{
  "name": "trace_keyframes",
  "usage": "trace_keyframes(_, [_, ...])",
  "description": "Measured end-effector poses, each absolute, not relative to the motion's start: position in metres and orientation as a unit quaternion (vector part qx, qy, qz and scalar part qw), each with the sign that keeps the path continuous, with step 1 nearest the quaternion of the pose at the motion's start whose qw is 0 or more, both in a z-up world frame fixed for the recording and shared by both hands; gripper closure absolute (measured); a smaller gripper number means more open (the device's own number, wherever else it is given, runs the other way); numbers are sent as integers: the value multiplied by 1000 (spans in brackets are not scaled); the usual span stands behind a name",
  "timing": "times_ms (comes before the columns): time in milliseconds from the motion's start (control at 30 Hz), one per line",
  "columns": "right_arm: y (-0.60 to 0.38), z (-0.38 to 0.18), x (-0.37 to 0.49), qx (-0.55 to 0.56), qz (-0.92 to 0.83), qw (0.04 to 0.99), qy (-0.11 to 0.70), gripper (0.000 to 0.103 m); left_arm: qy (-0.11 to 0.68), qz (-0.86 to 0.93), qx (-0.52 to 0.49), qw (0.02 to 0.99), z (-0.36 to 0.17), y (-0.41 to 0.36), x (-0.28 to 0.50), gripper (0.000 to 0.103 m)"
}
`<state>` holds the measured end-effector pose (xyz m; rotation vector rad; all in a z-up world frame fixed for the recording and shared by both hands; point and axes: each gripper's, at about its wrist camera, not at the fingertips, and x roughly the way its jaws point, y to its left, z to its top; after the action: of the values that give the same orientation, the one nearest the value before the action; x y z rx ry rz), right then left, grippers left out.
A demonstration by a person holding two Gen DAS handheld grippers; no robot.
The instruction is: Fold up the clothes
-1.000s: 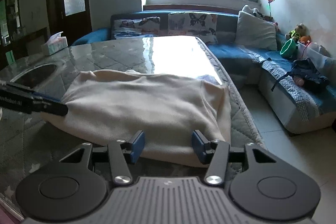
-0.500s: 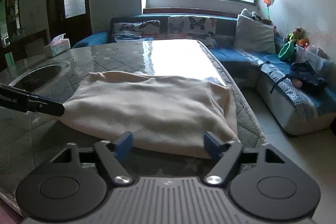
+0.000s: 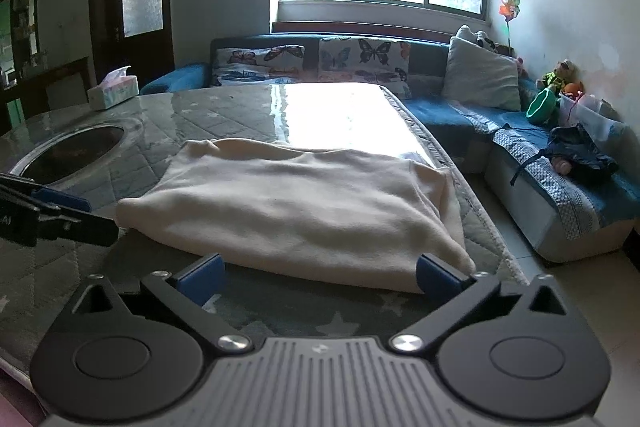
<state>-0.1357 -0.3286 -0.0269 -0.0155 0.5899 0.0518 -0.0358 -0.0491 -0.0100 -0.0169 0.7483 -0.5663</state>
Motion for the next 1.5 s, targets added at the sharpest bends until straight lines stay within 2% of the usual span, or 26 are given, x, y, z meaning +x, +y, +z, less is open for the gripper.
trace_keyframes(267, [-323,-27,-144,4,26,959,283,0,337,-284,-8,897,-5,-45,-50,0])
trace_keyframes(1500, [-298,-17,-187,24,33,966,256,0,323,-270,3,907,-7,-36,-88,0])
